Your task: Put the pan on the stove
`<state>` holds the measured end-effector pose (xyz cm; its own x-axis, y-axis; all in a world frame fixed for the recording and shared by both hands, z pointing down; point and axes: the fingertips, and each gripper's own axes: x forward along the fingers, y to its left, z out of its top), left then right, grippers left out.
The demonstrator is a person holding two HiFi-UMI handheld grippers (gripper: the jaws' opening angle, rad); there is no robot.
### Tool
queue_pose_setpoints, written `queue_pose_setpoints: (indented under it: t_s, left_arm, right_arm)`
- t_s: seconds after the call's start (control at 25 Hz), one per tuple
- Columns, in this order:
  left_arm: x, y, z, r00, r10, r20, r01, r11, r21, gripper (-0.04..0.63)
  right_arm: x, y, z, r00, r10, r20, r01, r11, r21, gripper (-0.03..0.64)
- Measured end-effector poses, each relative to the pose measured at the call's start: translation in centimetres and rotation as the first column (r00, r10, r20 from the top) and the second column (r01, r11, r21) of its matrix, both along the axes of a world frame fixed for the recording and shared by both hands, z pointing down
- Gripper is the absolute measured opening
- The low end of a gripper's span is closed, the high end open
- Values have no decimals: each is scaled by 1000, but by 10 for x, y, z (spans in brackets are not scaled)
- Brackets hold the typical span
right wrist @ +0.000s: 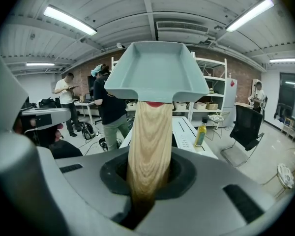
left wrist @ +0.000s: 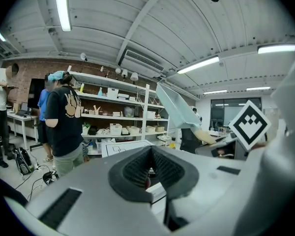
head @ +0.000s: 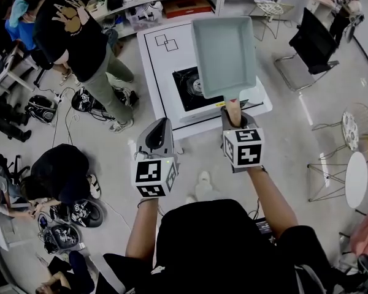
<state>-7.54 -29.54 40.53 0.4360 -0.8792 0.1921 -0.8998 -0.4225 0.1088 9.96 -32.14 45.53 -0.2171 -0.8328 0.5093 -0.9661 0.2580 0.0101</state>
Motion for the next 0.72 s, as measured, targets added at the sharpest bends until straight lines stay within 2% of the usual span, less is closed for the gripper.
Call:
queue_pose_setpoints:
  t_s: [0.4,0.72]
  left_arm:
    - [3,-36,9,1000,-21,-7,20,999,-25,10]
    - [0,-54,22,999,-43,-9,43,998,-49,10]
  right_arm:
    - [1,-41,30,998,-30,-48,25,994,-106,32]
    - [1,-59,75,997,-45,-69,28,974,-226,32]
